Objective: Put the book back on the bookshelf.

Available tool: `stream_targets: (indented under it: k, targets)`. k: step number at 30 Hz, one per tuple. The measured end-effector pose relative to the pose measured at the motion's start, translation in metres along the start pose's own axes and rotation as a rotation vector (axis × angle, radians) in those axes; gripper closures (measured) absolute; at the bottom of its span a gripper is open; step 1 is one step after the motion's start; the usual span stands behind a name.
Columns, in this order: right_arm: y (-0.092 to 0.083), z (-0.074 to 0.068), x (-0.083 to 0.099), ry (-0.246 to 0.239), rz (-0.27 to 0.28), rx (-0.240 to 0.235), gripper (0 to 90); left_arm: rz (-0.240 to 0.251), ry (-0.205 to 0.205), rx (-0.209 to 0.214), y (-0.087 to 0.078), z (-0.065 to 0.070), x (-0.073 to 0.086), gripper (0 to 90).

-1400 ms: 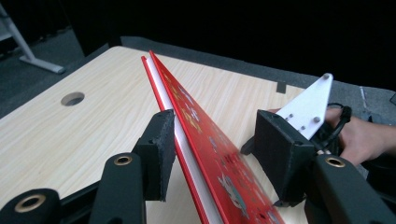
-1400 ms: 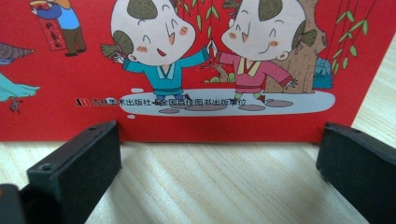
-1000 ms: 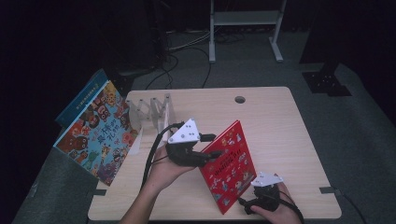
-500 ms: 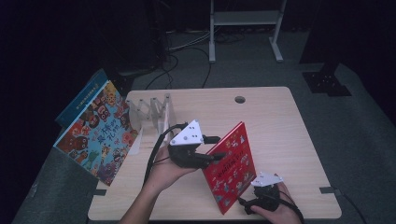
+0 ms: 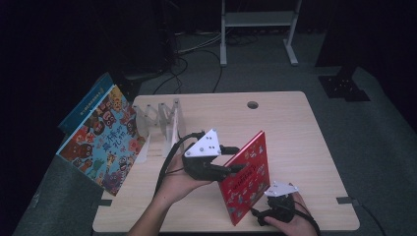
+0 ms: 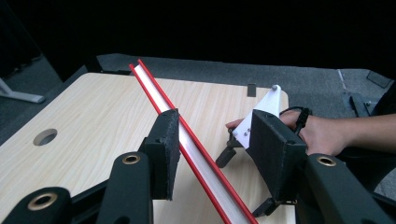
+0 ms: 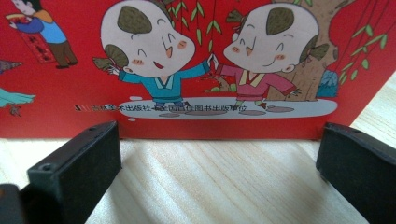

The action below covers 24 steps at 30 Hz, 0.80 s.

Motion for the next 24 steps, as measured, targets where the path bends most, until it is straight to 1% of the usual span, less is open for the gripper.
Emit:
stream_targets:
  k: [2, 3, 4, 5, 6, 7, 8, 11, 14, 15, 16, 20, 23, 24]
  targets:
    - [0.0, 0.0, 0.0, 0.0, 0.0, -0.001, 0.0, 0.002, 0.002, 0.005, 0.0, 0.002, -0.001, 52.5]
    - [0.0, 0.0, 0.0, 0.001, 0.0, -0.001, 0.0, -0.005, 0.002, 0.01, 0.0, 0.002, -0.001, 52.6]
    - [0.0, 0.0, 0.0, 0.0, 0.0, -0.001, 0.0, -0.031, 0.004, 0.019, 0.003, 0.004, 0.001, 53.2]
    - [0.0, 0.0, 0.0, 0.0, 0.0, -0.001, 0.0, -0.031, 0.004, 0.019, 0.003, 0.004, 0.001, 53.2]
    - [0.0, 0.0, 0.0, 0.003, 0.002, 0.009, 0.0, -0.046, 0.004, 0.036, 0.009, 0.007, 0.005, 52.8]
    - [0.0, 0.001, 0.0, 0.005, 0.002, 0.01, 0.0, -0.053, 0.003, 0.041, 0.011, 0.009, 0.006, 52.3]
    - [0.0, 0.001, 0.0, 0.005, 0.002, 0.011, 0.0, -0.056, 0.007, 0.032, 0.011, 0.009, 0.007, 52.3]
    - [0.0, 0.001, 0.0, 0.004, 0.001, 0.012, 0.0, -0.056, -0.005, 0.029, 0.011, 0.006, 0.008, 53.7]
    - [0.0, 0.001, 0.0, 0.003, 0.001, 0.013, 0.0, -0.065, -0.003, 0.021, 0.01, 0.005, 0.008, 56.5]
    - [0.0, 0.001, 0.0, 0.004, 0.002, 0.011, 0.0, -0.081, 0.003, 0.01, 0.009, 0.004, 0.008, 57.5]
    - [0.0, 0.001, 0.0, 0.004, 0.002, 0.012, 0.0, -0.085, 0.0, 0.009, 0.009, 0.003, 0.008, 58.5]
    - [0.0, 0.001, 0.0, 0.005, 0.001, 0.016, 0.0, -0.093, -0.005, 0.002, 0.005, -0.002, 0.007, 67.2]
    - [0.0, 0.001, 0.0, 0.006, 0.001, 0.012, 0.5, -0.1, 0.001, -0.002, 0.004, -0.004, 0.007, 73.5]
    - [-0.001, 0.001, 0.0, 0.005, 0.005, 0.011, 3.4, -0.106, -0.001, -0.001, 0.002, -0.006, 0.006, 73.5]
Point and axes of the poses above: each handheld gripper's, and its own axes: y roughly forward along the jaws, x roughly out of its underside, z roughly to its right, the point moved 5 cm from there along y, roughly forward along the jaws, and after that the axes turned 3 degrees about -z, right-handed, at the moved point
